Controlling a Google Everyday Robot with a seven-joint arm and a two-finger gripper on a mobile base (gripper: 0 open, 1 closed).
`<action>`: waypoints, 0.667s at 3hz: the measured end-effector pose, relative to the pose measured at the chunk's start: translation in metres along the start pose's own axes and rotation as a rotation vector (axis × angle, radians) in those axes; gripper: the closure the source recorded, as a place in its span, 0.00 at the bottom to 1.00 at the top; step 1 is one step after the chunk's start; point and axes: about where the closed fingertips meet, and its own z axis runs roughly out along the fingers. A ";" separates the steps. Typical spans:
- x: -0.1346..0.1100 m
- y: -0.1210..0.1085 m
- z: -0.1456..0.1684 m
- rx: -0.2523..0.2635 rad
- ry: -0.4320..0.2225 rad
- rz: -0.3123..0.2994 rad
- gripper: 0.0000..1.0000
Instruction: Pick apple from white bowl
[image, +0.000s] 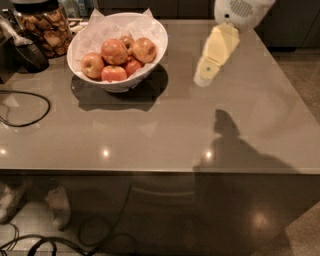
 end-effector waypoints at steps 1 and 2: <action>-0.035 -0.014 -0.006 -0.005 -0.032 0.026 0.00; -0.073 -0.010 -0.012 0.024 -0.060 -0.073 0.00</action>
Offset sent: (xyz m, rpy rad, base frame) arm 0.0209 0.0925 0.0454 -0.0517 -0.0726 0.2410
